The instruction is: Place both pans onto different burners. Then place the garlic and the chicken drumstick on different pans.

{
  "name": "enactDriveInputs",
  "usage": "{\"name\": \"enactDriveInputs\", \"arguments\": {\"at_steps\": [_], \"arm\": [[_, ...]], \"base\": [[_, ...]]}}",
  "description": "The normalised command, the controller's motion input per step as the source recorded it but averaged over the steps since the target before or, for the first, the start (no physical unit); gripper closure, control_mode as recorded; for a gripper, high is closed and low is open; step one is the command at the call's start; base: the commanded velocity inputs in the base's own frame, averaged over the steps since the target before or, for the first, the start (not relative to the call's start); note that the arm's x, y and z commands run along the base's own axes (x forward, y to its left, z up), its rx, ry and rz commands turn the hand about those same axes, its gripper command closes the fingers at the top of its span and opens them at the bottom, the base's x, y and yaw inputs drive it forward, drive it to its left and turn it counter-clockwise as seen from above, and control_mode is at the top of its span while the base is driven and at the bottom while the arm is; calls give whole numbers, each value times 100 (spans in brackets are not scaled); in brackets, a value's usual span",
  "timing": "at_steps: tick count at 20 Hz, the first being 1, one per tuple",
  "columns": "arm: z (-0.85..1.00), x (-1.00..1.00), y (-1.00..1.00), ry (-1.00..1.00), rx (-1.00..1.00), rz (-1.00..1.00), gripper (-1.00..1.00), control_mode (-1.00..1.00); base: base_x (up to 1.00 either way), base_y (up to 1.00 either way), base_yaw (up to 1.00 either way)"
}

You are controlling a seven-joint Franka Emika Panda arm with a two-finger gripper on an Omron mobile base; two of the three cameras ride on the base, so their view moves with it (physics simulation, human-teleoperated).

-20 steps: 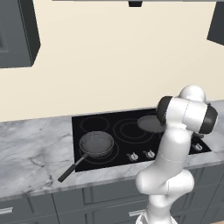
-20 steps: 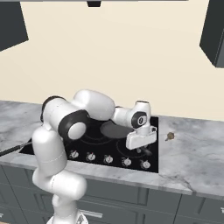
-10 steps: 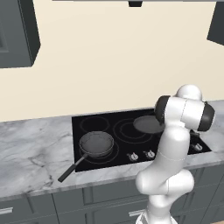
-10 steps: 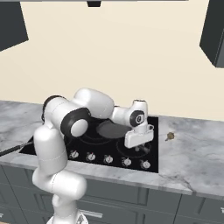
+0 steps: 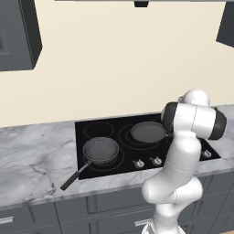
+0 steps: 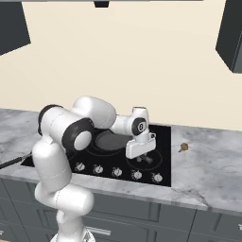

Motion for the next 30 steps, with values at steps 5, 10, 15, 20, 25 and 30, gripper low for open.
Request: {"name": "enactDriveInputs", "arguments": {"at_steps": [5,10,15,20,25,30], "arm": [[-1,1,2,4,0,9,100,-100],[-1,0,32,5,0,8,100,-100],[0,0,47,6,0,4,100,-100],[-4,0,15,1,0,3,100,-100],[-12,0,4,0,0,1,100,-100],[-7,0,5,0,0,1,-100,-100]], "base": [[0,0,0],[0,0,0],[0,0,0],[0,0,0],[0,0,0],[0,0,0]]}}
